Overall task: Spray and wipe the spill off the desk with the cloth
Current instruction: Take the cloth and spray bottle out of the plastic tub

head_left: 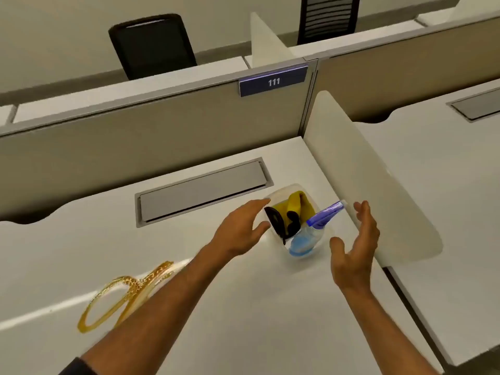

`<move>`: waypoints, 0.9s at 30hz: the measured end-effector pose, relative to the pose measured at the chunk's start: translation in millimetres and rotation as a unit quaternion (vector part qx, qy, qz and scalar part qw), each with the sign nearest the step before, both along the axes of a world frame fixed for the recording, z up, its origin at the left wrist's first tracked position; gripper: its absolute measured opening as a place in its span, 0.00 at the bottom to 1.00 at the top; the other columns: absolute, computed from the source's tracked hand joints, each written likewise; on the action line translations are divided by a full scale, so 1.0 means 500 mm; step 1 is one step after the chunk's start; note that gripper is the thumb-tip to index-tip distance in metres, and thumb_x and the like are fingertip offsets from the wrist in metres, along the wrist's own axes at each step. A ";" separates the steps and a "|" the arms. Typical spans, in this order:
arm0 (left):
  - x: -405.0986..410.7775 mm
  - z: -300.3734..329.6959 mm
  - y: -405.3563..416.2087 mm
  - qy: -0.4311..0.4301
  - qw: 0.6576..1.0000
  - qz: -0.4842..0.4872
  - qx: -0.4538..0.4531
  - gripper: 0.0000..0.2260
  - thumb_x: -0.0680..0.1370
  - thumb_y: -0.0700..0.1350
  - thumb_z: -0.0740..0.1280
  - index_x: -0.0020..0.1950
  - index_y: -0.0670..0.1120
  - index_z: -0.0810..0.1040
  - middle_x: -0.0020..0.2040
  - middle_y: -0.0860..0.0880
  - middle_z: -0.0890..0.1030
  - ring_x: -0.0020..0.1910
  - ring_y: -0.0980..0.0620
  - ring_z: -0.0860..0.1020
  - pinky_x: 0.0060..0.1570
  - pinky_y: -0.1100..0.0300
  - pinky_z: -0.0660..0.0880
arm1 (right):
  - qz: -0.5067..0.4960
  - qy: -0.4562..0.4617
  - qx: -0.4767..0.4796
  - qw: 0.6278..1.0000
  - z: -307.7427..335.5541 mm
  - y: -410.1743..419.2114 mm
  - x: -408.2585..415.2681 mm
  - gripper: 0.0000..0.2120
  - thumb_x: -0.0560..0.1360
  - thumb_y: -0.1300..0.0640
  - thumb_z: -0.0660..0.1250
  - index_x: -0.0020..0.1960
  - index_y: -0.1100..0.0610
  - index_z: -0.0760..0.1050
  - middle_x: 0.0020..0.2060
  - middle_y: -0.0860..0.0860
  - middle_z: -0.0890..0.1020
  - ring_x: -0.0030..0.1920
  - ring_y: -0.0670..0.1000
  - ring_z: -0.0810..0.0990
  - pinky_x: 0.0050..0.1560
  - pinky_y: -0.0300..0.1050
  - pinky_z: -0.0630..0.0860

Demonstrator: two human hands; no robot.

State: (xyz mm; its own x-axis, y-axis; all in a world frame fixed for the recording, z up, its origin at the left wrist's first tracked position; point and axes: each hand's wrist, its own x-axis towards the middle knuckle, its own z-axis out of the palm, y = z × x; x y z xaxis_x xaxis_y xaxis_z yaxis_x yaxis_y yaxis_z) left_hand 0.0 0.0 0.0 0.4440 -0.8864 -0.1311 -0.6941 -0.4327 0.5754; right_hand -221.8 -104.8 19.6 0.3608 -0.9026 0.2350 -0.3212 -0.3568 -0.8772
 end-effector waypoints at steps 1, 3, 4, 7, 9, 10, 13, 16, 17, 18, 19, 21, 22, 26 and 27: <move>0.004 -0.013 -0.022 0.009 1.000 -0.006 -0.003 0.25 0.81 0.57 0.62 0.78 0.57 0.64 0.77 0.52 0.70 0.74 0.49 0.70 0.69 0.57 0.65 | 0.000 0.002 0.016 1.000 -0.017 -0.003 0.004 0.42 0.69 0.59 0.64 0.80 0.49 0.53 0.75 0.50 0.67 0.74 0.52 0.65 0.74 0.63 0.64; 0.012 -0.040 -0.063 0.032 0.999 -0.011 -0.002 0.22 0.81 0.54 0.64 0.75 0.55 0.70 0.73 0.52 0.74 0.70 0.50 0.73 0.65 0.62 0.63 | 0.013 0.019 0.052 0.998 -0.048 -0.007 0.020 0.46 0.69 0.56 0.73 0.80 0.47 0.51 0.73 0.50 0.67 0.72 0.54 0.66 0.71 0.58 0.69; 0.014 -0.051 -0.083 0.048 0.999 -0.014 0.000 0.20 0.81 0.53 0.65 0.73 0.54 0.72 0.71 0.52 0.76 0.68 0.50 0.74 0.64 0.63 0.63 | 0.020 0.024 0.074 0.997 -0.061 -0.004 0.027 0.49 0.69 0.52 0.77 0.80 0.46 0.50 0.73 0.50 0.67 0.72 0.54 0.67 0.69 0.50 0.70; 0.021 -0.098 -0.146 0.077 0.997 -0.010 -0.003 0.17 0.80 0.52 0.66 0.69 0.54 0.77 0.67 0.50 0.78 0.63 0.49 0.77 0.59 0.64 0.68 | -0.001 0.015 0.125 0.992 -0.083 -0.021 0.059 0.56 0.60 0.44 0.79 0.79 0.42 0.50 0.71 0.49 0.68 0.69 0.49 0.67 0.59 0.25 0.66; 0.023 -0.129 -0.183 0.093 0.996 -0.009 0.010 0.17 0.80 0.53 0.65 0.68 0.56 0.77 0.69 0.50 0.76 0.64 0.49 0.76 0.59 0.62 0.68 | -0.017 -0.006 0.152 0.988 -0.092 -0.037 0.081 0.54 0.58 0.44 0.79 0.77 0.38 0.53 0.69 0.49 0.69 0.66 0.45 0.69 0.53 0.20 0.69; 0.021 -0.143 -0.201 0.102 0.995 -0.008 0.020 0.16 0.80 0.54 0.64 0.68 0.57 0.78 0.70 0.50 0.75 0.66 0.48 0.75 0.60 0.61 0.68 | -0.025 -0.018 0.158 0.987 -0.099 -0.043 0.087 0.53 0.58 0.46 0.79 0.75 0.36 0.54 0.67 0.47 0.71 0.64 0.42 0.71 0.52 0.21 0.71; 0.008 -0.184 -0.250 0.127 0.991 -0.001 0.053 0.16 0.80 0.56 0.63 0.67 0.58 0.78 0.74 0.49 0.72 0.68 0.46 0.73 0.63 0.55 0.69 | -0.041 -0.036 0.164 0.985 -0.116 -0.060 0.101 0.48 0.60 0.50 0.78 0.73 0.39 0.57 0.58 0.34 0.74 0.59 0.32 0.73 0.50 0.25 0.76; -0.005 -0.211 -0.291 0.123 0.989 0.007 0.085 0.17 0.78 0.58 0.66 0.66 0.56 0.80 0.73 0.47 0.72 0.67 0.44 0.74 0.63 0.51 0.72 | -0.048 -0.054 0.170 0.983 -0.128 -0.065 0.109 0.43 0.64 0.54 0.76 0.73 0.42 0.60 0.53 0.25 0.74 0.56 0.33 0.76 0.48 0.26 0.77; -0.008 -0.218 -0.300 0.118 0.989 0.008 0.087 0.18 0.77 0.59 0.67 0.65 0.56 0.80 0.71 0.47 0.73 0.65 0.44 0.75 0.60 0.51 0.73 | -0.053 -0.056 0.167 0.983 -0.132 -0.065 0.112 0.42 0.65 0.56 0.76 0.73 0.42 0.60 0.52 0.25 0.75 0.55 0.34 0.77 0.47 0.27 0.77; -0.010 -0.221 -0.307 0.113 0.989 0.009 0.090 0.19 0.76 0.58 0.69 0.64 0.54 0.80 0.68 0.47 0.74 0.62 0.45 0.76 0.58 0.51 0.74 | -0.058 -0.056 0.166 0.983 -0.136 -0.065 0.117 0.40 0.67 0.59 0.76 0.72 0.43 0.60 0.51 0.25 0.75 0.53 0.34 0.78 0.46 0.26 0.77; -0.012 -0.223 -0.312 0.108 0.990 0.011 0.090 0.18 0.75 0.56 0.70 0.63 0.53 0.80 0.66 0.46 0.75 0.59 0.44 0.77 0.56 0.51 0.76 | -0.065 -0.061 0.171 0.981 -0.140 -0.065 0.121 0.39 0.68 0.62 0.75 0.72 0.43 0.61 0.49 0.25 0.76 0.52 0.34 0.78 0.44 0.26 0.77; -0.012 -0.225 -0.316 0.103 0.991 0.009 0.090 0.15 0.76 0.44 0.71 0.62 0.49 0.79 0.61 0.46 0.75 0.55 0.42 0.79 0.53 0.50 0.79 | -0.080 -0.073 0.190 0.976 -0.145 -0.066 0.126 0.37 0.71 0.70 0.73 0.70 0.44 0.62 0.46 0.25 0.77 0.50 0.34 0.79 0.41 0.26 0.77; -0.009 -0.222 -0.315 0.104 0.990 0.003 0.093 0.15 0.75 0.38 0.70 0.62 0.49 0.79 0.60 0.45 0.75 0.54 0.42 0.79 0.51 0.51 0.79 | -0.082 -0.075 0.194 0.975 -0.145 -0.066 0.127 0.35 0.72 0.71 0.73 0.68 0.43 0.64 0.46 0.25 0.77 0.49 0.35 0.80 0.41 0.26 0.77; 0.015 -0.181 -0.314 0.092 0.988 -0.063 0.111 0.21 0.74 0.32 0.68 0.62 0.52 0.82 0.60 0.45 0.76 0.55 0.43 0.78 0.49 0.55 0.76 | -0.058 -0.046 0.169 0.983 -0.114 -0.063 0.128 0.29 0.72 0.65 0.75 0.60 0.41 0.65 0.50 0.31 0.76 0.53 0.40 0.80 0.43 0.28 0.78; 0.020 -0.165 -0.313 0.082 0.986 -0.080 0.117 0.22 0.74 0.31 0.68 0.62 0.52 0.82 0.61 0.45 0.77 0.56 0.43 0.78 0.49 0.57 0.74 | -0.049 -0.041 0.159 0.985 -0.100 -0.061 0.127 0.29 0.71 0.65 0.75 0.59 0.40 0.65 0.51 0.31 0.76 0.54 0.41 0.80 0.44 0.29 0.79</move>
